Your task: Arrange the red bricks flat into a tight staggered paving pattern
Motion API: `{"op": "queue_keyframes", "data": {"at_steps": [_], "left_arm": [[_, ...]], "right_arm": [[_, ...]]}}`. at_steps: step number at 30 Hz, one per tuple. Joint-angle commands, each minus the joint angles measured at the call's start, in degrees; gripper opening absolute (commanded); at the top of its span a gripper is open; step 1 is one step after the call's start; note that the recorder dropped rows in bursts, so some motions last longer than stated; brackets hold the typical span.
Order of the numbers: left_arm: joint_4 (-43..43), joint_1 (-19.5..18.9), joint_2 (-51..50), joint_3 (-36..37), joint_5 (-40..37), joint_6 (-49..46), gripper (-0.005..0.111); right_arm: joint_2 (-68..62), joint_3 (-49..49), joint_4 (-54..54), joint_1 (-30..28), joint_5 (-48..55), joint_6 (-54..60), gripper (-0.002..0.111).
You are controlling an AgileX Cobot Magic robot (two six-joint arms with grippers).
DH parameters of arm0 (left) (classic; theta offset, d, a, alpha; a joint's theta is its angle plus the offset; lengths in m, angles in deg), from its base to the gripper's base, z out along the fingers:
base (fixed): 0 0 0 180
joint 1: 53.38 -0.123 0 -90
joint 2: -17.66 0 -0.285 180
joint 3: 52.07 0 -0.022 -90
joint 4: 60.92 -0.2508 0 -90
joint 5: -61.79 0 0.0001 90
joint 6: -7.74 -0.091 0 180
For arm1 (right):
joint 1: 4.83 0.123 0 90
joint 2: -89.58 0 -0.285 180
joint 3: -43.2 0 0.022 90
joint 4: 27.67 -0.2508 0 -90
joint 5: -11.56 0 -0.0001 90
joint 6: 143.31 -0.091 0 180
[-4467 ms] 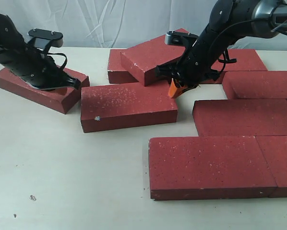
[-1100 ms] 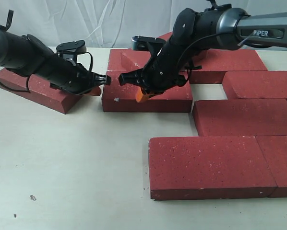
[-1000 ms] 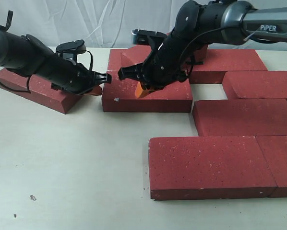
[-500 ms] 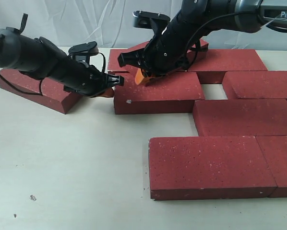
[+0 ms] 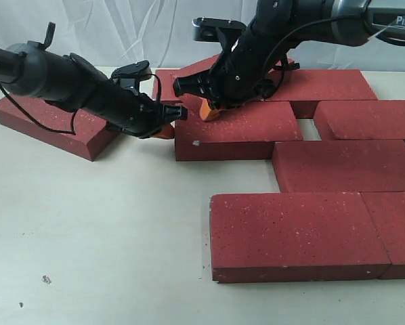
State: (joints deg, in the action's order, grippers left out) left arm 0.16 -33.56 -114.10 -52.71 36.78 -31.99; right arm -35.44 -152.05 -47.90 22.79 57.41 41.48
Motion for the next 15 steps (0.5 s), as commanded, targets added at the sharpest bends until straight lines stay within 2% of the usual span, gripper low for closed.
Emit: {"op": "queue_keyframes", "data": {"at_steps": [1, 15], "left_arm": [[1.4, 1.9, -0.7, -1.5, 0.5, -0.1, 0.000], [3.5, 5.4, -4.3, -4.7, 1.3, -0.3, 0.000]], "right_arm": [[0.6, 0.2, 1.8, -2.1, -0.5, -2.0, -0.001], [0.7, 0.2, 0.3, -12.6, 1.2, -2.0, -0.001]]}}
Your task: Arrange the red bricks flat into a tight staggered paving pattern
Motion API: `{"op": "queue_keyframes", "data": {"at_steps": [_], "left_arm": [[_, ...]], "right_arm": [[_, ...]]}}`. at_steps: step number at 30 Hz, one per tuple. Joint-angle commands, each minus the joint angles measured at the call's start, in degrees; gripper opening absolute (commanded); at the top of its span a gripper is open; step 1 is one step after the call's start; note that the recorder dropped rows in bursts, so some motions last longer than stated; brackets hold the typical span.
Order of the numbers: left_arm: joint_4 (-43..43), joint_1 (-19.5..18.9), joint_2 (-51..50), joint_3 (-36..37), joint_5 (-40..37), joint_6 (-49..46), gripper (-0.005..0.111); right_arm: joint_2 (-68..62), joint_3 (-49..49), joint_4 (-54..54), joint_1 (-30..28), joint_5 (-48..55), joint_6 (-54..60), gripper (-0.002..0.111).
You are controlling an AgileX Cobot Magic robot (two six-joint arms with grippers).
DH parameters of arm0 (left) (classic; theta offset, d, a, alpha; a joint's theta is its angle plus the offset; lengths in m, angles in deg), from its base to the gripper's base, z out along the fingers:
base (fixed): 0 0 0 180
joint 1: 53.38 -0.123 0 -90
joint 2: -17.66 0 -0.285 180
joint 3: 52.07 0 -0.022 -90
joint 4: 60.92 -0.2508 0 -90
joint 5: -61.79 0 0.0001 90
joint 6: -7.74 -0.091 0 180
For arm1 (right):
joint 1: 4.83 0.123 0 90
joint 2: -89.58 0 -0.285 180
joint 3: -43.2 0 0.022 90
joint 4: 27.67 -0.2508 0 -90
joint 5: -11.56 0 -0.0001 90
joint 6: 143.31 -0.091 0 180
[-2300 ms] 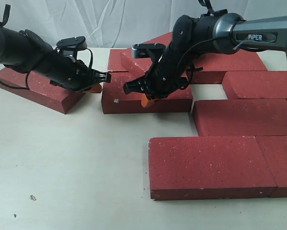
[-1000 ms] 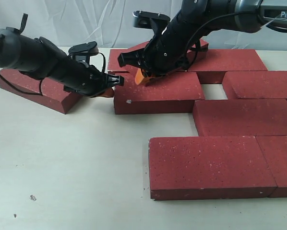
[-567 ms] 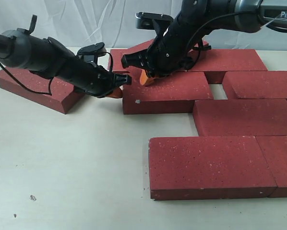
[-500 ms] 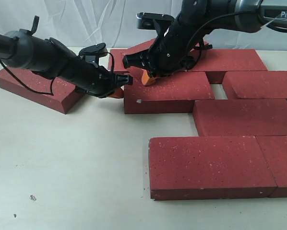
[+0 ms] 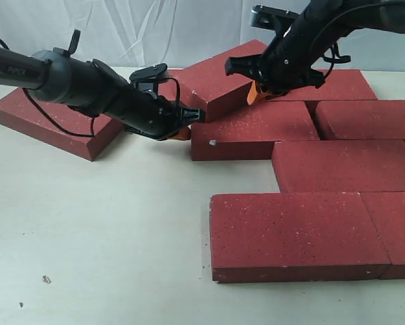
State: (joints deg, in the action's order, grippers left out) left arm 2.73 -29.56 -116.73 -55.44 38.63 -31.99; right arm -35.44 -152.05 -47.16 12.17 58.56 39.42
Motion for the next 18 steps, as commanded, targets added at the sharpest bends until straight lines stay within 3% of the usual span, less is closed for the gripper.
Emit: {"op": "queue_keyframes", "data": {"at_steps": [1, 12, 18], "left_arm": [[1.1, 1.6, -2.2, -2.7, -1.0, -0.3, 0.000], [2.0, 2.8, -3.0, -4.6, -2.0, -0.1, 0.000], [1.7, 0.3, -2.4, -4.6, -7.1, 0.4, 0.000]], "right_arm": [[0.7, 0.2, -0.3, -2.4, 0.0, 0.1, -0.001], [0.7, 0.2, 0.1, -4.3, 0.0, 0.1, -0.001], [0.7, 0.2, 0.1, -4.4, -0.7, 0.1, -0.001]]}}
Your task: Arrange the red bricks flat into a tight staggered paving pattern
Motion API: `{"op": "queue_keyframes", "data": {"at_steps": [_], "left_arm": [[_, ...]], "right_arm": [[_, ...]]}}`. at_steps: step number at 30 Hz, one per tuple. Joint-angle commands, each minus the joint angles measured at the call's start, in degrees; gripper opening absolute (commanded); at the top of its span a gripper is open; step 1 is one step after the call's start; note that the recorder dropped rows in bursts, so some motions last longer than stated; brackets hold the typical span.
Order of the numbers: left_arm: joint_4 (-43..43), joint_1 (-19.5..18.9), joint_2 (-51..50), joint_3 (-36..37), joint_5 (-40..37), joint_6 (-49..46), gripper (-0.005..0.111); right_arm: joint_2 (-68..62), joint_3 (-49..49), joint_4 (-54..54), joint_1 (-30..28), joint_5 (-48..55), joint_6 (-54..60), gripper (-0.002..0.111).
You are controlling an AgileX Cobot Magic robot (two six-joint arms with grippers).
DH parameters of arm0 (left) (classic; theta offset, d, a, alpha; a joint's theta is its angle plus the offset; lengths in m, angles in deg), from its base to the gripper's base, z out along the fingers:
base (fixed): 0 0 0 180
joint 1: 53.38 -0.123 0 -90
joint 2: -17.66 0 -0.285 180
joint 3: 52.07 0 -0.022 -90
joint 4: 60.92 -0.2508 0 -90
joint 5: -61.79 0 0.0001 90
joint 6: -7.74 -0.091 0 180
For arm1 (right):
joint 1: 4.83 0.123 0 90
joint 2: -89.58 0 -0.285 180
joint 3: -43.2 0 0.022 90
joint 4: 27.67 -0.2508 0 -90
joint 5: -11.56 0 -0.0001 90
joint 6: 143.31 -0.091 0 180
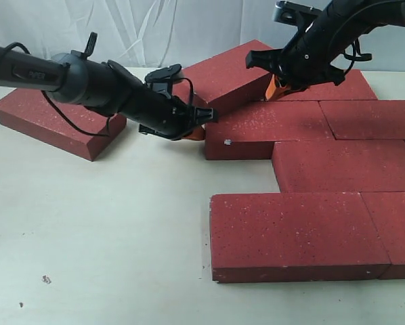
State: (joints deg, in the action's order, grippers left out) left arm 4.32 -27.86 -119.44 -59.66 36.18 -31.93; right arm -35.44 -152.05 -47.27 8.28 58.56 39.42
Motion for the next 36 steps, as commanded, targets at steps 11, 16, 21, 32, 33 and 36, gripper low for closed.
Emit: {"op": "queue_keyframes", "data": {"at_steps": [11, 16, 21, 32, 33, 36], "left_arm": [[-27.2, -4.8, 7.8, -0.4, -9.8, 22.0, 0.000], [-35.5, -4.8, 13.2, -0.4, -10.8, 23.5, 0.000], [-37.9, -4.8, 15.7, -1.1, -9.2, 24.6, 0.000], [-40.5, -4.8, 15.7, -5.5, -6.7, 25.8, 0.000], [-40.5, -4.8, 15.6, -5.5, -6.1, 25.8, 0.000], [-39.3, -4.8, 15.0, -5.5, -5.0, 25.8, 0.000]], "right_arm": [[0.7, 0.2, 3.0, -1.5, -1.3, 0.1, -0.001], [0.7, 0.2, -1.7, -6.8, -1.8, 0.1, -0.001], [0.7, 0.1, -2.2, -11.2, -3.2, 0.2, -0.001], [-3.9, -11.4, -5.1, -11.8, -4.0, 0.2, -0.001], [-4.8, -12.7, -5.4, -11.8, -4.0, 0.2, -0.001], [-7.6, -16.7, -5.4, -11.8, -4.1, 0.2, -0.001]]}}
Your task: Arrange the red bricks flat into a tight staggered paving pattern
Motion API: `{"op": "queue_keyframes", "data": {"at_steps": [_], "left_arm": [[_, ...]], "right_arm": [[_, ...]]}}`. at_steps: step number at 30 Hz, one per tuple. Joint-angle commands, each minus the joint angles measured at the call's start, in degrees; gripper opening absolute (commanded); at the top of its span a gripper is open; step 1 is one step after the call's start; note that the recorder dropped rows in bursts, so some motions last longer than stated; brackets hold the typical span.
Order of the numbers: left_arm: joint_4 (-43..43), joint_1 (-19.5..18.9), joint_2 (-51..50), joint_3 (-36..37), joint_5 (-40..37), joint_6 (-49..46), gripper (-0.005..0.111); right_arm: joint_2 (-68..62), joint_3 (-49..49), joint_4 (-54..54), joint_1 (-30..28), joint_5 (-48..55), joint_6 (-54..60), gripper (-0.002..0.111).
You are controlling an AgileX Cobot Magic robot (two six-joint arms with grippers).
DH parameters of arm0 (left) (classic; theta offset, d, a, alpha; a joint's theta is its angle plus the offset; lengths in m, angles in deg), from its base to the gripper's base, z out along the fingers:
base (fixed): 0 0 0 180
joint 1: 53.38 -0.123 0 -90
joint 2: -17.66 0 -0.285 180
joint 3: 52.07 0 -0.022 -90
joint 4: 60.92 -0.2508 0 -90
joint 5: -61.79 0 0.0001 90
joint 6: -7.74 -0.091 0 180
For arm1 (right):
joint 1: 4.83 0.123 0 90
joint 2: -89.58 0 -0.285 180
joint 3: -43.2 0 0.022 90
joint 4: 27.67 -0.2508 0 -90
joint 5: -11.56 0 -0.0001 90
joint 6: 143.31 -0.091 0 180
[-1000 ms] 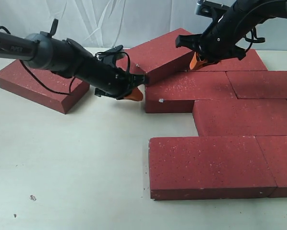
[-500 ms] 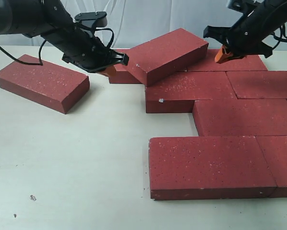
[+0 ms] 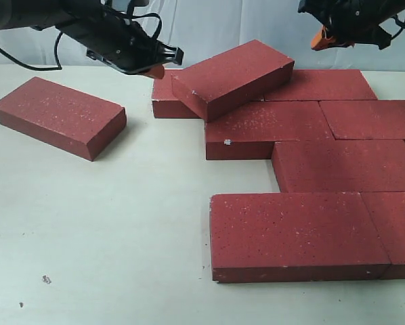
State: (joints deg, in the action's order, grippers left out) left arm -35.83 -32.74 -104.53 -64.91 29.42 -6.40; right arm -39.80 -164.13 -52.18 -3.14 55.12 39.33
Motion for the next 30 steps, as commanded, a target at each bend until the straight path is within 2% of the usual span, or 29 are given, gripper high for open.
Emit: {"op": "queue_keyframes", "data": {"at_steps": [1, 13, 20, 30], "left_arm": [[2.0, 0.0, -0.3, -0.3, 1.9, 0.3, 0.000], [11.1, 0.0, -6.9, -0.3, 4.1, 0.2, 0.000], [17.6, 0.0, -9.3, -0.3, 6.3, 0.2, 0.000], [20.0, 0.0, -10.3, -1.0, 7.9, 0.1, 0.000]], "right_arm": [[-4.3, -6.2, -0.6, -0.4, -0.7, 0.3, -0.001], [-17.1, -22.9, -6.0, -0.4, -2.1, 0.3, -0.001], [-22.2, -23.8, -11.4, -0.4, -11.1, 0.3, -0.001], [-26.1, -23.8, -13.5, -0.4, -13.5, 0.3, -0.001]]}}
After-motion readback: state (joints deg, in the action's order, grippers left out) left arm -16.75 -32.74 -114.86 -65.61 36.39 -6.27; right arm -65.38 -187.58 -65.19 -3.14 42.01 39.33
